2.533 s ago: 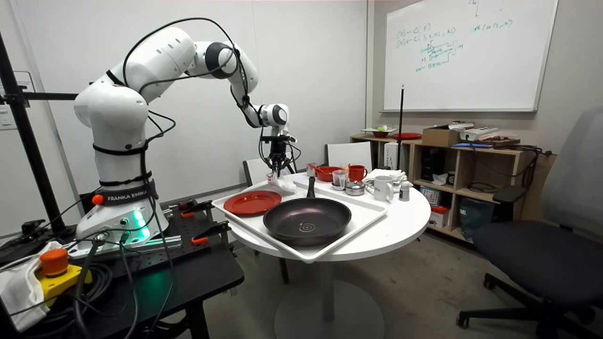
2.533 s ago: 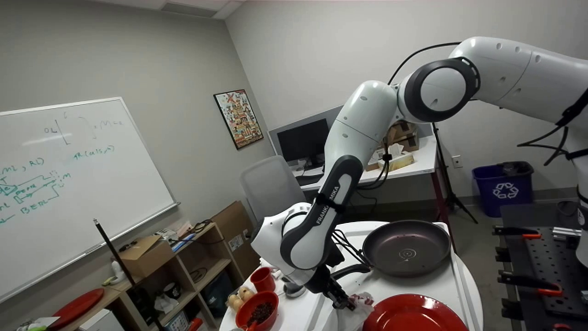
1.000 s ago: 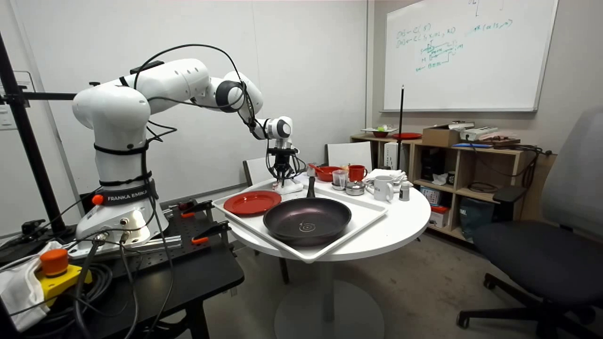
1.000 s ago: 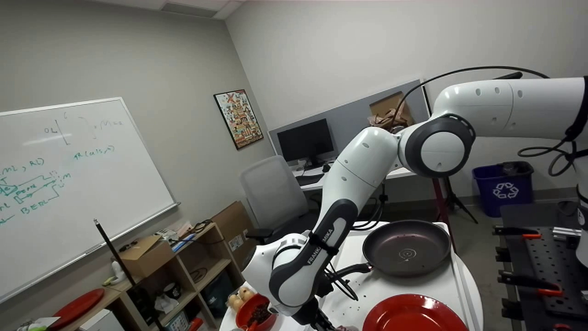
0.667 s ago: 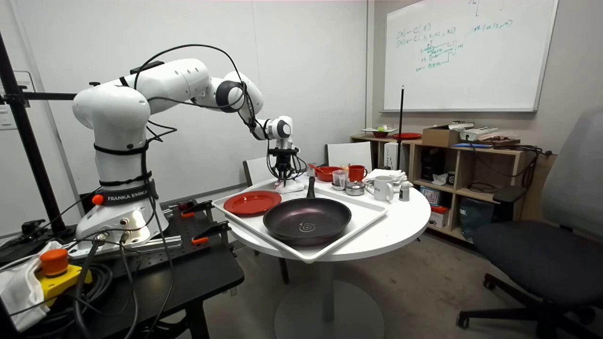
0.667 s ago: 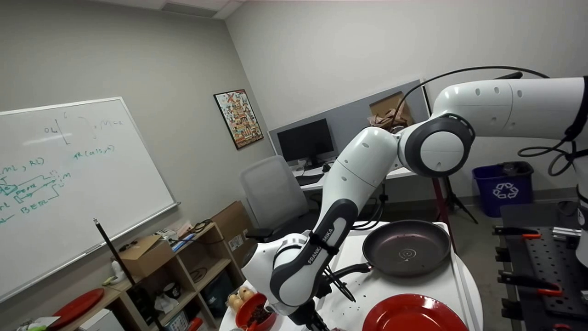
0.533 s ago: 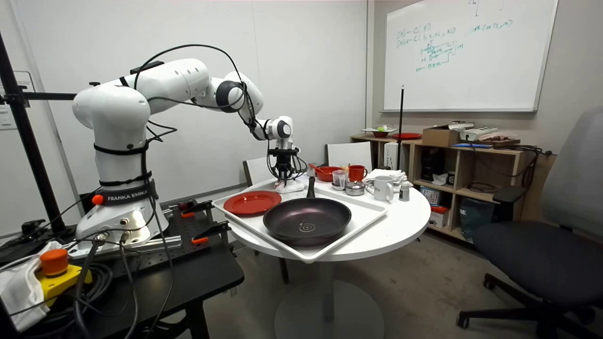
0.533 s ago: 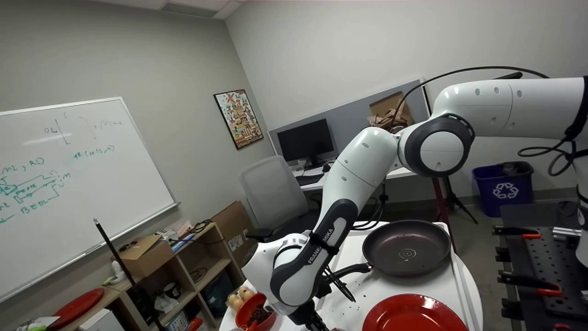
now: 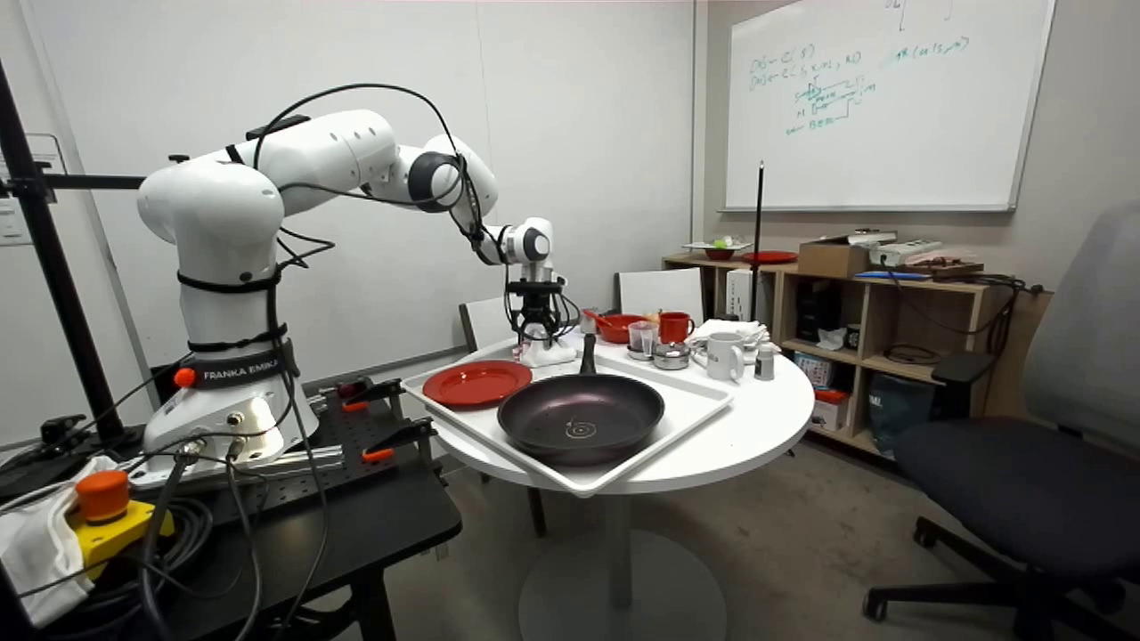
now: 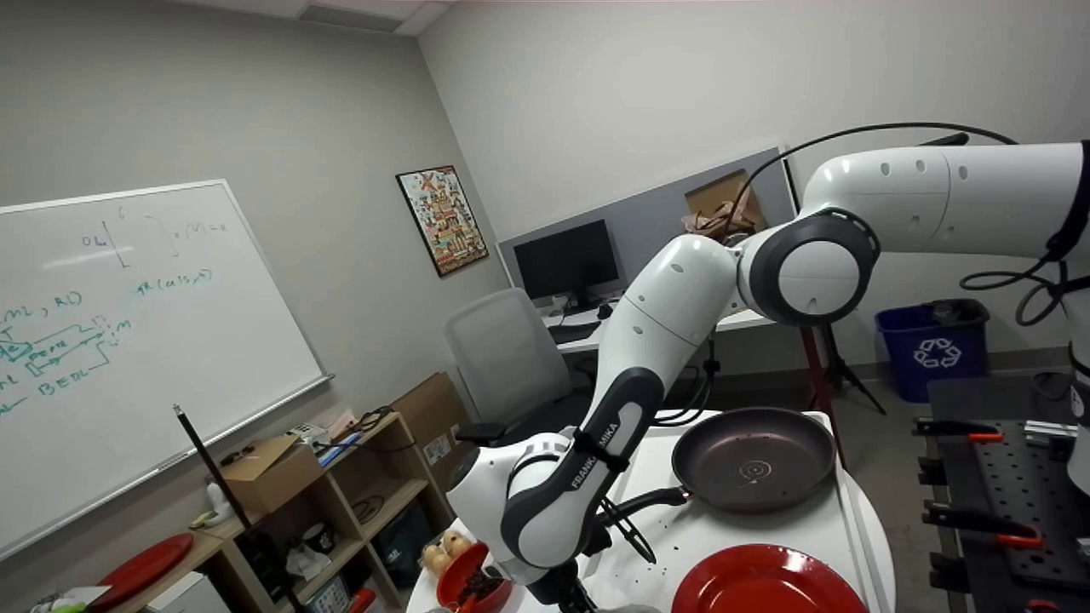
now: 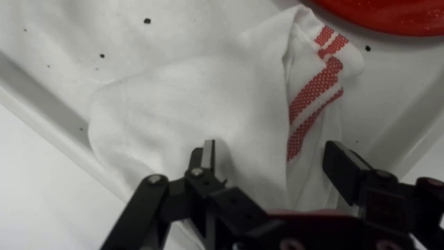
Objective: Use the white towel to wipe the pan
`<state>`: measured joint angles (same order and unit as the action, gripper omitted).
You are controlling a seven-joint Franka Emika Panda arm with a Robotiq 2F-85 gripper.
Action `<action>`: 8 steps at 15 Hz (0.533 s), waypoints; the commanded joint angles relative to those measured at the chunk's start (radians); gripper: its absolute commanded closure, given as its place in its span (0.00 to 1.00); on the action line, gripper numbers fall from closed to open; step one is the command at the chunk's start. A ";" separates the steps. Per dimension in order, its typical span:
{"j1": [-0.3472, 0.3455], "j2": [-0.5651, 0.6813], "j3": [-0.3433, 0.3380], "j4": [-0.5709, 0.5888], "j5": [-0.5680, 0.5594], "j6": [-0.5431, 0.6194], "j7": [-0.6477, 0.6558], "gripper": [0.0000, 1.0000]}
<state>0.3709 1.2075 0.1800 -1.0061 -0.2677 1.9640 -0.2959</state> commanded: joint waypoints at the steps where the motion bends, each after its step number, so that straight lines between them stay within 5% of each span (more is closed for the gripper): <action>1: -0.005 -0.089 0.019 -0.115 -0.002 0.074 0.004 0.00; 8: -0.025 -0.309 0.043 -0.368 0.016 0.207 0.083 0.00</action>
<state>0.3696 1.0359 0.2125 -1.1945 -0.2671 2.1125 -0.2672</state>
